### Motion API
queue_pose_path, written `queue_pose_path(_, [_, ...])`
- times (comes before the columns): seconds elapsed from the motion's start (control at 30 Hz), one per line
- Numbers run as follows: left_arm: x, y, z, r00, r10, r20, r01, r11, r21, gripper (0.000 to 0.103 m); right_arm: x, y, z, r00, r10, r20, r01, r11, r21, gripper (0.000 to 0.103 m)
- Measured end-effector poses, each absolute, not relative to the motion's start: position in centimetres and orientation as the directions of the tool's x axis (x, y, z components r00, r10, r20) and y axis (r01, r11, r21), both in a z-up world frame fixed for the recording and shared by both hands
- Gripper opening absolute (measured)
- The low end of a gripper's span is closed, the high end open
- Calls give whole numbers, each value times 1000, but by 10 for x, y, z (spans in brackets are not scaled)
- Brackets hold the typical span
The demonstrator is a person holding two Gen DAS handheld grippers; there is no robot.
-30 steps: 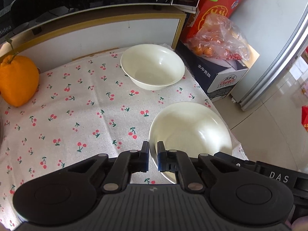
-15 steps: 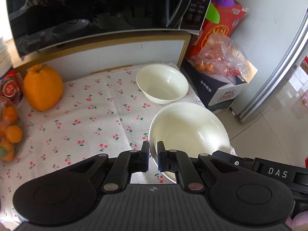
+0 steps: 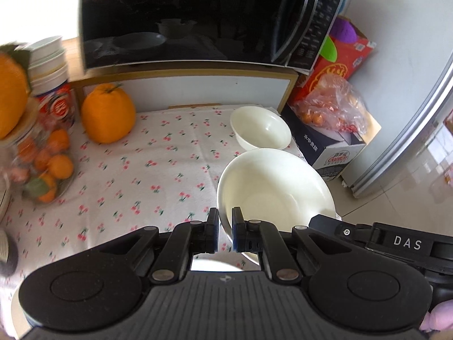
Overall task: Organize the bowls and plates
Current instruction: 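Lift the cream bowl with both tools and carry it toward the plate stack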
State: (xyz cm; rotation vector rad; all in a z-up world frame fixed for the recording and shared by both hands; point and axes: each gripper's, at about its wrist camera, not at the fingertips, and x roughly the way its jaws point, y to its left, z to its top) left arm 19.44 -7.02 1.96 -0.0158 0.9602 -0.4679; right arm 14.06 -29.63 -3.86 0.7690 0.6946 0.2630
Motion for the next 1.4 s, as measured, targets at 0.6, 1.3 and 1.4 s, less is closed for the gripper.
queue_pose_path(0.6, [159, 29, 14, 515, -359, -778, 217, 933, -287, 9, 132, -212, -24, 641, 570, -514, -132, 742, 657, 12])
queue_pose_path(1.3, [145, 110, 11, 520, -206, -829, 133, 978, -160, 9, 125, -106, -29, 530, 628, -570, -256, 759, 598, 13])
queue_pose_path(1.4, [144, 116, 8, 510, -182, -841, 131, 982, -133, 10, 122, -95, -32, 515, 624, -588, -268, 769, 581, 13])
